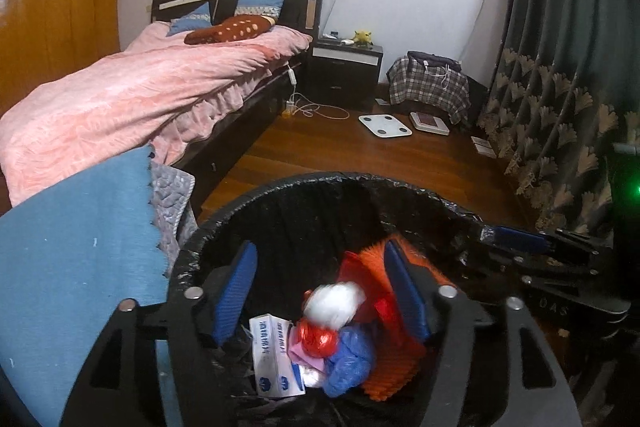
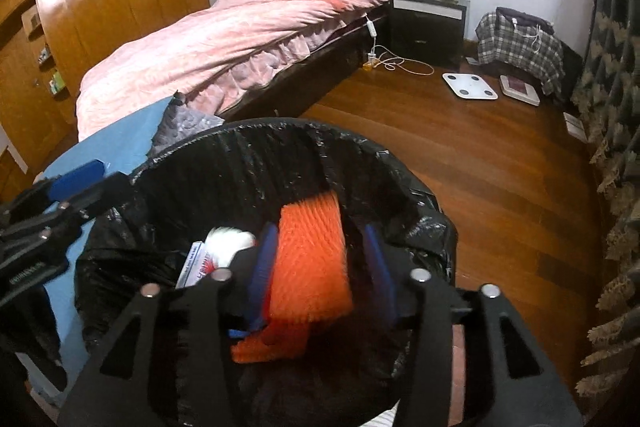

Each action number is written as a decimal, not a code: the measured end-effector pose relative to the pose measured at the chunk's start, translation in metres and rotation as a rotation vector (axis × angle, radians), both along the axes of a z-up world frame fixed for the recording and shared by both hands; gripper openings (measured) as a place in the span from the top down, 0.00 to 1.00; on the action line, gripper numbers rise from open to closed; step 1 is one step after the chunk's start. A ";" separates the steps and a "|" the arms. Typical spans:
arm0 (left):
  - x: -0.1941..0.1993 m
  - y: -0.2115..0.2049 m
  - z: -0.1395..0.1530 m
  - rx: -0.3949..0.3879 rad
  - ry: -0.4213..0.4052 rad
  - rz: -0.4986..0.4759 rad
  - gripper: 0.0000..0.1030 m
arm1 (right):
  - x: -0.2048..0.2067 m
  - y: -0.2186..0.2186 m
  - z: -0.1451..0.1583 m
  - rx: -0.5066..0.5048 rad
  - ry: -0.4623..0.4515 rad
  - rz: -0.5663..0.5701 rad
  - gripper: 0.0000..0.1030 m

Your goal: Collect trash

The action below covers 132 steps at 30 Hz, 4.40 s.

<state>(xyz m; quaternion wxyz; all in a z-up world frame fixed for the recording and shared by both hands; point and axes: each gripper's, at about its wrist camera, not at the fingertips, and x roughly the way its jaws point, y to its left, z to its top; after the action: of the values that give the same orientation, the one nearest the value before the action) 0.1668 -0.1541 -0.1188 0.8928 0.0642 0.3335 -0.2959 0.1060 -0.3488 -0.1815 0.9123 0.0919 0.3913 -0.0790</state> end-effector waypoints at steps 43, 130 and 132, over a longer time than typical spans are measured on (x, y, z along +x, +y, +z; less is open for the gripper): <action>-0.066 0.109 0.101 -0.042 -0.153 0.223 0.06 | -0.046 0.088 0.142 -0.004 -0.215 0.184 0.05; -0.077 0.118 0.112 -0.034 -0.172 0.244 0.06 | -0.046 0.104 0.145 -0.002 -0.218 0.208 0.05; -0.077 0.118 0.112 -0.034 -0.171 0.244 0.06 | -0.046 0.104 0.145 -0.002 -0.217 0.207 0.05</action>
<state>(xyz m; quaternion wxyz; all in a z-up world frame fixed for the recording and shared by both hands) 0.0902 -0.0364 -0.0072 0.9482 0.0332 0.2566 -0.1841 0.0599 -0.2448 -0.0369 0.9525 0.0581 0.2977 0.0257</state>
